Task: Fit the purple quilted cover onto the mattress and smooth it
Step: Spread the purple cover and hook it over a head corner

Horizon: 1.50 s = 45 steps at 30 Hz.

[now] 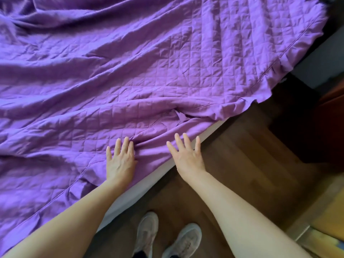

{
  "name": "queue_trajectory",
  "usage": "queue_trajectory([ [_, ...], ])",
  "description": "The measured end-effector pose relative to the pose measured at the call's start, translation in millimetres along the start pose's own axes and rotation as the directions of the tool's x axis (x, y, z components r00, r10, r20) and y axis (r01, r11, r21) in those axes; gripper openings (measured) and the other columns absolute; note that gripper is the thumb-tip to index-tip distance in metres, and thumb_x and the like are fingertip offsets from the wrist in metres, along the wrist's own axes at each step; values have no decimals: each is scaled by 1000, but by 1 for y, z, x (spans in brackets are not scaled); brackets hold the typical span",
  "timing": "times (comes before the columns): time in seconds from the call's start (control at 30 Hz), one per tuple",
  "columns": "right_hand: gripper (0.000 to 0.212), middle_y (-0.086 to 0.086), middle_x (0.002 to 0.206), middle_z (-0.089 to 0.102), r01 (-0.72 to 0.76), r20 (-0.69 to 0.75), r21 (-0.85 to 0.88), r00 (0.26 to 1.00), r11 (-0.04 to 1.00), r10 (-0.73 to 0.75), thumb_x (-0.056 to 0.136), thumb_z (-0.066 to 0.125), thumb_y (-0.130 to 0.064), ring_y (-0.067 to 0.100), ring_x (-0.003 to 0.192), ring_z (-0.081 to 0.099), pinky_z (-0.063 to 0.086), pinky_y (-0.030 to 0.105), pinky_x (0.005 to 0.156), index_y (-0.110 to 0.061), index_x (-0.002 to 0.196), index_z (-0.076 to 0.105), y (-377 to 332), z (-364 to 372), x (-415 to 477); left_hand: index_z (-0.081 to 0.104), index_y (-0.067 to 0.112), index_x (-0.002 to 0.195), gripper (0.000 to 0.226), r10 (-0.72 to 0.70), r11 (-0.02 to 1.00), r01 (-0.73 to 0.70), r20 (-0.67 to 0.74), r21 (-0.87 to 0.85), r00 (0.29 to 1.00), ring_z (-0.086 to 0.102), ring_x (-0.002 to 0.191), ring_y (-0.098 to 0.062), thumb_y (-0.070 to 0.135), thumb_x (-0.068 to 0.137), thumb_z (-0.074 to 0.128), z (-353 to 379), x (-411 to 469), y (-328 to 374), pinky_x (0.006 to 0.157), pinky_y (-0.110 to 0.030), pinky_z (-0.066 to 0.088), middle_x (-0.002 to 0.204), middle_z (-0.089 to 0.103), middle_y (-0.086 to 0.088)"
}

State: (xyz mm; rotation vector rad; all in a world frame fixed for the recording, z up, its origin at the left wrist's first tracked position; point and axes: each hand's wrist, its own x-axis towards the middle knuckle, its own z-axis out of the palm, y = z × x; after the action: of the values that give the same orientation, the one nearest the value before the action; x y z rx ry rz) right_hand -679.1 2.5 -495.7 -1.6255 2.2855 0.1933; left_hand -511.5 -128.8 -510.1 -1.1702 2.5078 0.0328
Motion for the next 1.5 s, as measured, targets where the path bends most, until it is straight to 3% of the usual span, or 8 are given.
queue_trajectory([
  [0.13, 57, 17, 156, 10, -54, -2, -61, 999, 997, 54, 88, 58, -11, 40, 143, 4, 2, 65, 109, -18, 141, 36, -17, 7, 19, 66, 13, 103, 19, 79, 997, -77, -111, 30, 991, 34, 135, -32, 13, 85, 61, 17, 8, -22, 108, -53, 20, 137, 50, -6],
  [0.23, 22, 16, 133, 50, -88, -109, -27, 990, 996, 84, 79, 68, -9, 38, 132, 35, 19, 62, 108, -15, 100, 67, -27, 7, 22, 67, 13, 83, 7, 226, 968, -243, -217, -56, 950, 52, 120, -34, 8, 78, 65, 24, 9, -35, 101, -46, 29, 113, 66, -7],
  [0.33, 14, 9, 91, 63, -64, -272, 31, 960, 997, 70, 70, 70, -2, 33, 103, 58, 34, 57, 102, -13, 75, 63, -34, 19, 7, 59, 17, 81, 14, 445, 842, -512, -317, -172, 838, 55, 110, -25, 18, 80, 45, 22, -6, -52, 93, -35, 29, 99, 67, 1],
  [0.53, 26, 3, 78, 63, 44, -201, -93, 978, 995, -62, 74, 38, -8, 26, 82, 63, 39, 57, 98, -20, 76, 62, -51, 70, -60, 65, 20, 83, 18, 658, 689, -700, -242, -188, 713, 51, 108, -13, 26, 79, 48, 40, -65, -78, 96, -31, 31, 98, 62, 7],
  [0.83, 30, -5, 65, 57, -36, -21, -55, 999, 998, 35, 53, 78, -6, 18, 66, 60, 46, 55, 91, -23, 72, 62, -75, 67, -68, 63, 24, 73, 12, 714, 665, -720, -113, -196, 691, 53, 89, -14, 32, 69, 55, 50, -78, -80, 88, -32, 33, 85, 58, 10],
  [1.23, 22, 5, 92, 64, -156, -241, -22, 959, 987, 146, 72, 54, 0, 26, 92, 63, 37, 56, 98, -16, 86, 59, -87, 62, -74, 51, 24, 98, 20, 662, 673, -670, -148, -314, 735, 48, 119, -20, 29, 80, 58, 67, -85, -89, 97, -35, 39, 124, 58, 0],
  [1.43, 72, 13, 131, 53, 38, -233, -91, 971, 995, -59, 63, 76, -7, 32, 120, 52, 37, 58, 98, -18, 128, 50, -121, 58, -56, 58, 17, 121, 39, 631, 717, -634, -116, -290, 767, 52, 123, -26, 27, 85, 47, 65, -91, -105, 96, -42, 46, 132, 56, -4],
  [1.5, 77, 14, 138, 48, 21, -188, -96, 981, 995, -39, 64, 78, -11, 33, 126, 47, 35, 59, 100, -18, 134, 46, -136, 52, -47, 62, 15, 120, 46, 609, 771, -612, -75, -179, 789, 56, 120, -27, 24, 75, 68, 63, -92, -112, 92, -46, 48, 129, 59, -5],
])
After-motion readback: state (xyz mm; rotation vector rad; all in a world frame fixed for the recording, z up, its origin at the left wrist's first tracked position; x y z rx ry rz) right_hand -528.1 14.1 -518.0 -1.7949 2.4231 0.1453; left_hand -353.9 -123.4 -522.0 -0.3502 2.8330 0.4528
